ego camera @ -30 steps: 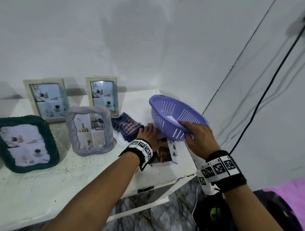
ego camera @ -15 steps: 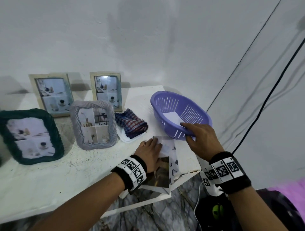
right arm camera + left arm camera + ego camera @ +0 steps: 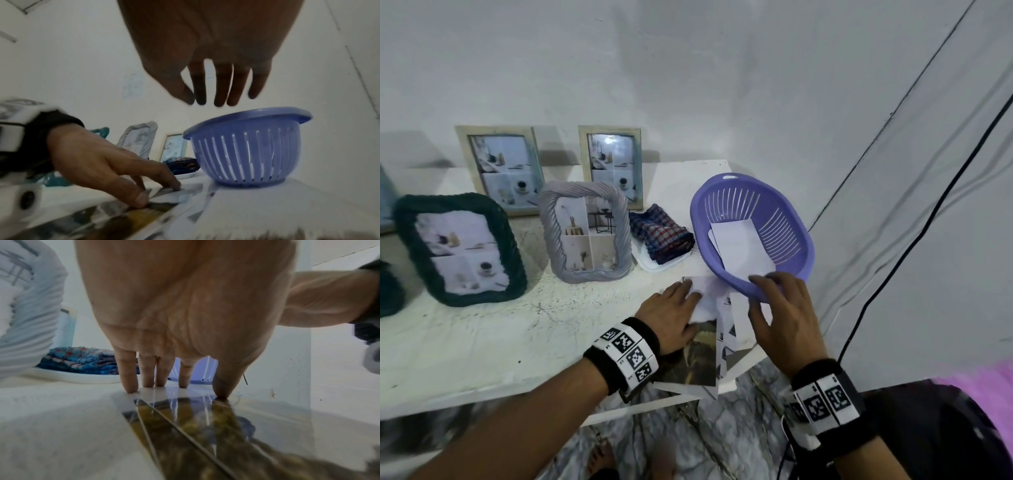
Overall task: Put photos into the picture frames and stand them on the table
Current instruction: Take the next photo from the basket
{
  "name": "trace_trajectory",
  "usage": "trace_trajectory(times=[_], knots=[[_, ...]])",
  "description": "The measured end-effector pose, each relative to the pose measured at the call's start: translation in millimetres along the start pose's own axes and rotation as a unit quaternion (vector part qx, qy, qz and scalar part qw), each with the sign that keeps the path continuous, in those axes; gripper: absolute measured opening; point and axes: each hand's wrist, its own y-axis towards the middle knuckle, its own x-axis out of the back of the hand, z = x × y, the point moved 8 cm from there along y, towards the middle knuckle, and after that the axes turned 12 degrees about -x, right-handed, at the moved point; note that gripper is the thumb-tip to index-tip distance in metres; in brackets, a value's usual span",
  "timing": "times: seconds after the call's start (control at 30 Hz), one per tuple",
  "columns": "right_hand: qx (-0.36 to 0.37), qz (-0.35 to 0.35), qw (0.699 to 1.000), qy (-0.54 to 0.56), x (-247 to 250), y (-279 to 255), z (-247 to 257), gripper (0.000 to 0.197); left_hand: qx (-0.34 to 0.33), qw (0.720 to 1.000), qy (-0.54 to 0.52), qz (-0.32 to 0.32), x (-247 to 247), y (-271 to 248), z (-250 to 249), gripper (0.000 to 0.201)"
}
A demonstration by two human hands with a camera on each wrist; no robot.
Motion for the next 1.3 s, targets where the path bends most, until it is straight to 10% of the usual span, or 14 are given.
trace_trajectory(times=[0.13,0.27,0.37,0.43,0.63,0.73,0.9,1.0,1.13,1.3], knots=[[-0.219,0.035,0.971,0.090,-7,-50,-22,0.017,0.017,1.000,-0.011,0.010,-5,-4,2,0.071],[-0.459,0.242,0.825,0.226,-84,-112,-59,0.027,0.024,1.000,-0.011,0.017,-7,-7,0,0.067],[-0.532,0.272,0.675,0.433,-115,-126,-42,0.022,0.027,0.999,-0.011,0.018,-7,-8,-1,0.066],[-0.528,0.268,0.635,0.496,-115,-120,-25,0.011,0.028,0.999,-0.018,0.019,-7,-9,-3,0.066],[-0.486,0.249,0.678,0.492,-109,-115,-13,0.015,0.039,0.993,-0.113,-0.002,-1,-24,-4,0.067],[-0.467,0.255,0.666,0.523,-105,-120,-5,0.018,0.091,0.959,-0.238,-0.123,13,-54,12,0.068],[-0.404,0.267,0.647,0.588,-93,-105,26,0.030,0.223,0.763,-0.525,-0.304,8,-112,40,0.052],[-0.339,0.258,0.698,0.576,-85,-83,45,0.034,0.178,0.684,-0.619,-0.343,13,-117,35,0.023],[-0.237,0.214,0.854,0.411,-78,-46,60,0.018,0.095,0.703,-0.558,-0.430,59,-124,37,0.031],[-0.164,0.138,0.916,0.339,-67,-10,72,0.025,0.018,0.750,-0.462,-0.474,96,-122,40,0.030]])
